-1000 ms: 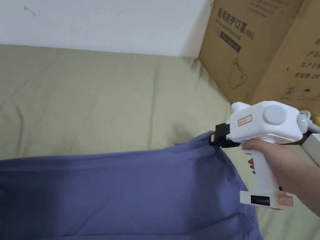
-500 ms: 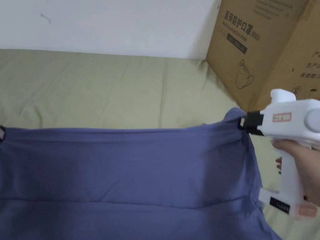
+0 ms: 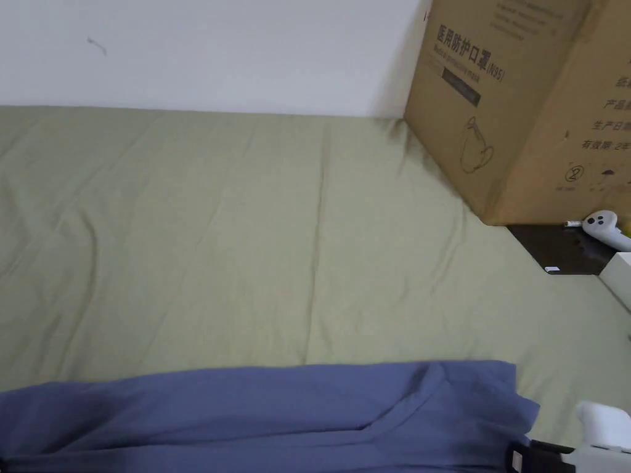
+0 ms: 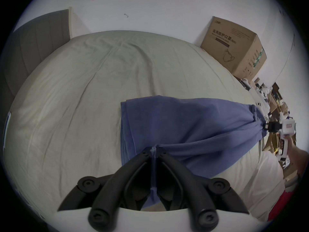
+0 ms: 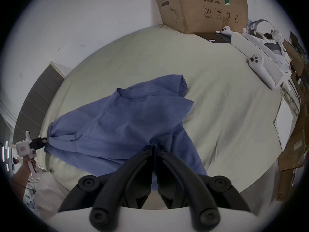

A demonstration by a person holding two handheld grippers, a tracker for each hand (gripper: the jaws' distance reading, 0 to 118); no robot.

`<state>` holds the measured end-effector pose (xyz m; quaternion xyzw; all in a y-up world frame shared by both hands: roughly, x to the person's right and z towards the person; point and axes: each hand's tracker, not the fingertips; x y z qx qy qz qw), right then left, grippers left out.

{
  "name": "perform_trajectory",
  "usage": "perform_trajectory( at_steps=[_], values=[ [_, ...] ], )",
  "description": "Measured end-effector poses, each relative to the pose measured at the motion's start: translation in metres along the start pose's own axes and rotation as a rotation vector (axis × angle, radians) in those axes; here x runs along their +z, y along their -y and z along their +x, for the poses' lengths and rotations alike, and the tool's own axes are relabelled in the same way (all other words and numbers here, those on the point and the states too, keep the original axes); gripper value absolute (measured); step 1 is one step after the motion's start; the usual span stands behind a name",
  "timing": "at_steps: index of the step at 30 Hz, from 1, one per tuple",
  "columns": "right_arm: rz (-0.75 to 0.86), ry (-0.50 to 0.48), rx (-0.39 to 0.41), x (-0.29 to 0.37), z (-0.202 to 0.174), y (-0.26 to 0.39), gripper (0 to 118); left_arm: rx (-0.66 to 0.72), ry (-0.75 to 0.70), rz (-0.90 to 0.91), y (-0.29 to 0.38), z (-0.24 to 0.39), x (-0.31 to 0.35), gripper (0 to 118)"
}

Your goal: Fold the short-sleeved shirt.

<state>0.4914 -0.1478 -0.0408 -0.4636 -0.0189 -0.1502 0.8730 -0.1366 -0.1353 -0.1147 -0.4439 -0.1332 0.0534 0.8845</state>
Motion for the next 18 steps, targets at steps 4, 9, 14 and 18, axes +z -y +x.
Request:
perform_trajectory(
  at_steps=[4, 9, 14, 18],
  values=[
    [0.006, 0.064, 0.099, -0.001, -0.014, -0.005, 45, -0.007, -0.065, 0.005, -0.005, 0.005, 0.003, 86],
    [0.190, 0.042, 0.189, 0.040, -0.043, -0.009, 115, -0.027, -0.090, 0.143, -0.017, 0.028, 0.049, 118],
    [0.677, 0.019, 0.274, 0.104, -0.108, -0.007, 117, -0.011, -0.081, 0.541, -0.025, 0.095, 0.130, 118],
    [0.981, 0.019, 0.337, 0.133, -0.165, 0.004, 116, 0.032, -0.126, 0.900, -0.016, 0.143, 0.170, 118]
  ],
)
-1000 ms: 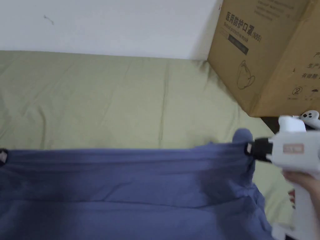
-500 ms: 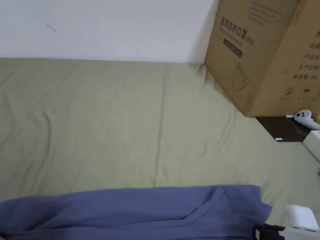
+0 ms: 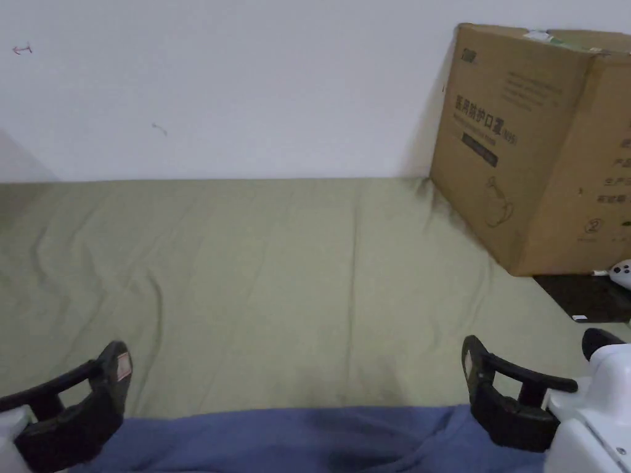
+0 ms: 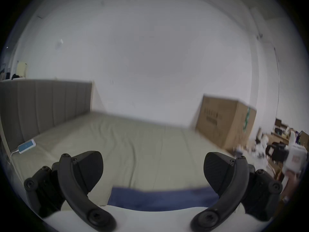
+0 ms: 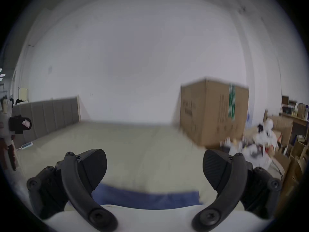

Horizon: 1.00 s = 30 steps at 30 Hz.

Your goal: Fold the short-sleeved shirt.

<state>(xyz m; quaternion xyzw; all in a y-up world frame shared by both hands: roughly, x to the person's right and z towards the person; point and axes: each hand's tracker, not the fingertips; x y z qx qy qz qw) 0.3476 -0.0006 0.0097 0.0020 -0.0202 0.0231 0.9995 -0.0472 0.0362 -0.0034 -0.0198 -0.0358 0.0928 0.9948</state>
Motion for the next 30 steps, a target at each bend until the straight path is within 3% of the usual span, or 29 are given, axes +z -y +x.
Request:
perform_trajectory(
  at_steps=[2, 3, 4, 5, 6, 7, 9, 12, 17, 20, 22, 24, 27, 28, 29, 30],
  values=[
    [0.145, 0.004, -0.011, 0.009, -0.018, -0.003, 112, -0.044, 0.000, 0.124, 0.000, 0.017, 0.011, 118],
    [0.177, 0.036, 0.000, 0.012, -0.028, -0.003, 91, -0.091, -0.009, 0.148, -0.001, 0.027, 0.014, 102],
    [0.189, 0.068, 0.019, 0.014, -0.035, -0.002, 51, -0.135, -0.019, 0.157, -0.001, 0.036, 0.016, 69],
    [0.187, 0.088, 0.032, 0.016, -0.040, -0.003, 8, -0.175, -0.034, 0.156, 0.003, 0.044, 0.018, 19],
    [0.167, 0.069, 0.017, 0.016, -0.042, -0.004, 3, -0.201, -0.043, 0.133, 0.004, 0.050, 0.017, 1],
    [0.152, 0.059, -0.019, 0.018, -0.039, -0.003, 3, -0.212, -0.076, 0.112, 0.003, 0.052, 0.019, 1],
    [0.093, 0.018, -0.077, 0.017, -0.036, -0.002, 3, -0.130, 0.018, 0.081, 0.012, 0.047, 0.018, 1],
    [0.086, 0.061, -0.044, 0.018, -0.033, 0.001, 3, -0.151, -0.039, 0.090, 0.020, 0.046, 0.021, 1],
    [0.047, 0.048, -0.043, 0.019, -0.026, 0.000, 3, -0.102, -0.016, 0.038, 0.006, 0.034, 0.021, 1],
    [0.010, 0.016, -0.056, 0.019, -0.020, -0.003, 3, 0.061, 0.114, -0.141, -0.017, -0.015, -0.006, 1],
    [-0.015, -0.003, -0.044, 0.020, -0.016, -0.003, 3, 0.270, 0.234, -0.410, -0.023, -0.073, -0.046, 1],
    [-0.046, -0.012, -0.024, 0.019, -0.015, -0.003, 3, 0.537, 0.360, -0.699, -0.004, -0.129, -0.088, 1],
    [-0.087, -0.024, -0.016, 0.017, -0.015, 0.000, 3, 0.723, 0.405, -0.837, 0.039, -0.185, -0.114, 1],
    [-0.099, -0.026, -0.016, 0.013, -0.017, 0.002, 3, 0.736, 0.367, -0.870, 0.050, -0.196, -0.119, 8],
    [-0.115, -0.030, -0.016, 0.011, -0.019, 0.003, 3, 0.755, 0.331, -0.883, 0.065, -0.208, -0.119, 32],
    [-0.130, -0.036, -0.014, 0.008, -0.021, 0.005, 3, 0.779, 0.349, -0.903, 0.078, -0.218, -0.124, 90]
  ],
)
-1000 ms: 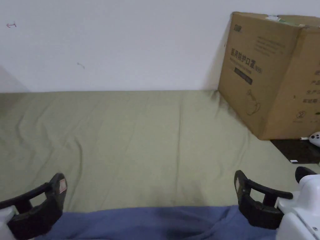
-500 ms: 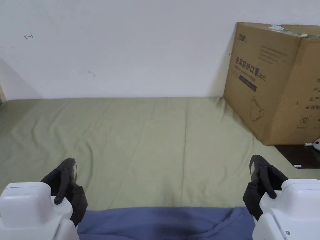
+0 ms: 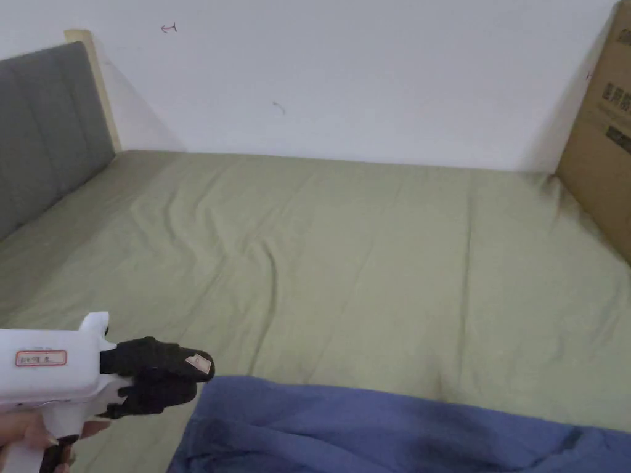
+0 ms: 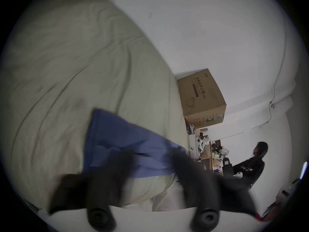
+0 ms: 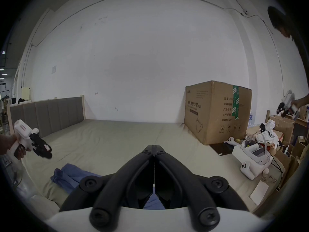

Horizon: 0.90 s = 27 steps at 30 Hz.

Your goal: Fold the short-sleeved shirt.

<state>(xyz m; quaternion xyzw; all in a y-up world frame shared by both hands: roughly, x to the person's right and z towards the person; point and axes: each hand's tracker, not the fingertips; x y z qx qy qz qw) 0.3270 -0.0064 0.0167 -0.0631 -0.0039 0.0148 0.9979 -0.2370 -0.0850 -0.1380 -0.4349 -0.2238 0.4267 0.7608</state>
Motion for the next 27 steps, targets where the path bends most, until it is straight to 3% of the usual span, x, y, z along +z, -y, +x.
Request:
perform_trajectory(
  at_steps=[1, 2, 9, 12, 13, 15, 16, 19, 20, 21, 22, 23, 24, 27],
  values=[
    [-0.015, -0.004, 0.005, -0.003, -0.002, 0.001, 3, 0.021, -0.008, -0.027, 0.000, -0.012, -0.007, 116],
    [-0.035, -0.006, 0.012, -0.007, -0.005, 0.001, 3, 0.027, 0.015, -0.037, 0.001, -0.025, -0.013, 118],
    [-0.115, -0.062, 0.036, -0.023, -0.024, 0.002, 3, 0.113, 0.109, -0.076, 0.008, -0.092, -0.056, 118],
    [-0.137, -0.097, -0.022, -0.027, -0.029, -0.001, 3, 0.165, 0.367, -0.177, 0.021, -0.094, -0.085, 118],
    [-0.138, -0.101, -0.029, -0.028, -0.030, -0.002, 3, 0.159, 0.394, -0.224, 0.024, -0.088, -0.098, 118],
    [-0.143, -0.108, -0.032, -0.031, -0.036, -0.007, 3, 0.019, 0.232, -0.187, 0.018, -0.085, -0.110, 118],
    [-0.147, -0.117, -0.032, -0.032, -0.037, -0.008, 3, -0.026, 0.217, -0.166, 0.019, -0.081, -0.112, 118],
    [-0.146, -0.127, -0.022, -0.032, -0.040, -0.009, 3, 0.003, 0.192, -0.089, 0.021, -0.086, -0.104, 118],
    [-0.143, -0.135, -0.020, -0.031, -0.040, -0.009, 3, 0.005, 0.138, -0.039, 0.021, -0.091, -0.095, 106],
    [-0.143, -0.145, -0.020, -0.029, -0.040, -0.009, 3, 0.011, -0.013, 0.018, 0.020, -0.100, -0.088, 52],
    [-0.144, -0.151, -0.019, -0.028, -0.041, -0.010, 3, 0.024, -0.164, 0.039, 0.020, -0.112, -0.092, 13],
    [-0.146, -0.156, -0.016, -0.026, -0.042, -0.009, 3, 0.120, 0.005, 0.020, 0.033, -0.125, -0.084, 13],
    [-0.151, -0.160, -0.013, -0.026, -0.042, -0.009, 3, 0.147, 0.047, 0.065, 0.035, -0.114, -0.080, 13],
    [-0.163, -0.169, -0.002, -0.022, -0.041, -0.006, 3, -0.136, -0.212, 0.042, 0.035, -0.060, -0.092, 13]
  ],
)
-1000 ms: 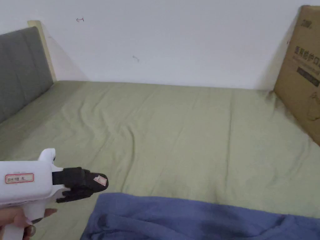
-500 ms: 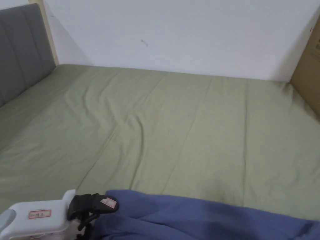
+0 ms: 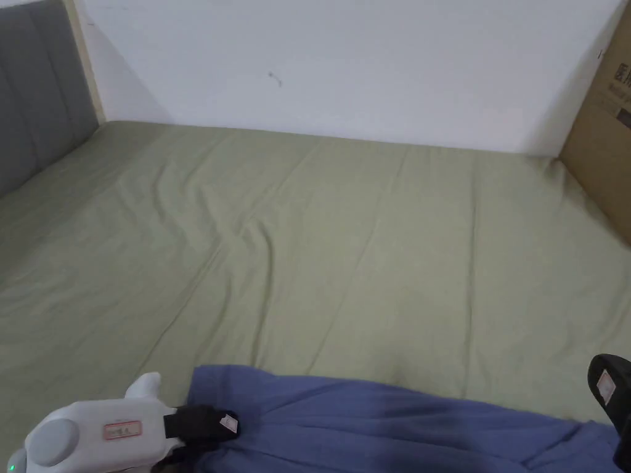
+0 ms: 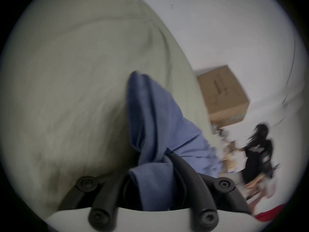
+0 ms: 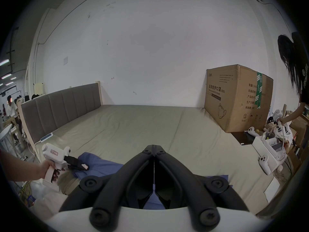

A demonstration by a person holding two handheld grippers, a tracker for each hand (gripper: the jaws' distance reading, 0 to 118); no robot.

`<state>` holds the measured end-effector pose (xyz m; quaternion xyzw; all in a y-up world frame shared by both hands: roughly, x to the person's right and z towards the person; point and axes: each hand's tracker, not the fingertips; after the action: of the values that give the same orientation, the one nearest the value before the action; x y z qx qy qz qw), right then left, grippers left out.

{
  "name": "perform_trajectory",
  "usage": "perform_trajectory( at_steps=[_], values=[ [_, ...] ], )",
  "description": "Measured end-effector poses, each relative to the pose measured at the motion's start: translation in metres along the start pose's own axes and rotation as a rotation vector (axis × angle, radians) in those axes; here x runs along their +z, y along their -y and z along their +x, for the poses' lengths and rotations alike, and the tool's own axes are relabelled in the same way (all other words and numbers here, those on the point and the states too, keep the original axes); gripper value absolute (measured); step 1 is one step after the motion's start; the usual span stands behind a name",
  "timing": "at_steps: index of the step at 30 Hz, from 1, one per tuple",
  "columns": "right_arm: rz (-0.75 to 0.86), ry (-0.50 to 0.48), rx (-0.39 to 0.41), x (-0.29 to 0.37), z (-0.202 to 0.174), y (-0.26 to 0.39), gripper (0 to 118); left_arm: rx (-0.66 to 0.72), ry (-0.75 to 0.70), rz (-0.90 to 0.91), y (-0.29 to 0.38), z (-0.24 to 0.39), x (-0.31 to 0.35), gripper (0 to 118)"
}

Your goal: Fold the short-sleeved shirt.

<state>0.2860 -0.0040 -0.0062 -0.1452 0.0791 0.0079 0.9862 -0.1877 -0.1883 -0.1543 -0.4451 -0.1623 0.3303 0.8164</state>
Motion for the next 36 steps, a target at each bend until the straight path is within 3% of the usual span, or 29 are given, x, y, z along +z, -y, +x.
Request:
perform_trajectory(
  at_steps=[4, 9, 11, 13, 18, 21, 22, 23, 24, 25, 29, 36],
  values=[
    [-0.002, -0.011, -0.004, 0.004, 0.004, 0.002, 3, -0.310, -0.290, -0.079, -0.010, 0.063, 0.017, 13],
    [0.007, -0.031, -0.052, 0.009, 0.009, 0.006, 3, -0.753, -0.776, -0.057, 0.010, 0.107, 0.032, 13],
    [0.007, -0.040, -0.072, 0.012, 0.013, 0.008, 3, -0.825, -0.839, -0.055, 0.018, 0.119, 0.034, 13],
    [0.013, -0.045, -0.082, 0.016, 0.017, 0.010, 3, -0.775, -0.731, -0.033, 0.021, 0.137, 0.036, 13],
    [0.011, -0.032, -0.107, 0.027, 0.032, 0.015, 3, -0.505, -0.267, -0.083, 0.021, 0.200, 0.009, 14],
    [0.009, -0.013, -0.138, 0.035, 0.043, 0.018, 3, -0.508, -0.163, -0.185, 0.033, 0.231, -0.044, 15],
    [0.010, -0.004, -0.140, 0.036, 0.046, 0.019, 3, -0.506, -0.136, -0.214, 0.039, 0.238, -0.058, 24],
    [0.011, 0.008, -0.137, 0.038, 0.049, 0.020, 3, -0.527, -0.120, -0.217, 0.047, 0.246, -0.070, 50],
    [0.009, 0.019, -0.132, 0.040, 0.052, 0.021, 3, -0.538, -0.097, -0.237, 0.054, 0.253, -0.081, 97],
    [0.007, 0.025, -0.130, 0.041, 0.056, 0.021, 3, -0.528, -0.069, -0.236, 0.057, 0.257, -0.084, 114],
    [0.001, 0.042, -0.148, 0.041, 0.069, 0.024, 3, -0.535, -0.042, -0.135, 0.050, 0.264, -0.064, 118],
    [-0.015, 0.049, -0.191, 0.034, 0.077, 0.031, 3, -0.604, -0.268, -0.079, 0.043, 0.246, -0.032, 116]
  ],
)
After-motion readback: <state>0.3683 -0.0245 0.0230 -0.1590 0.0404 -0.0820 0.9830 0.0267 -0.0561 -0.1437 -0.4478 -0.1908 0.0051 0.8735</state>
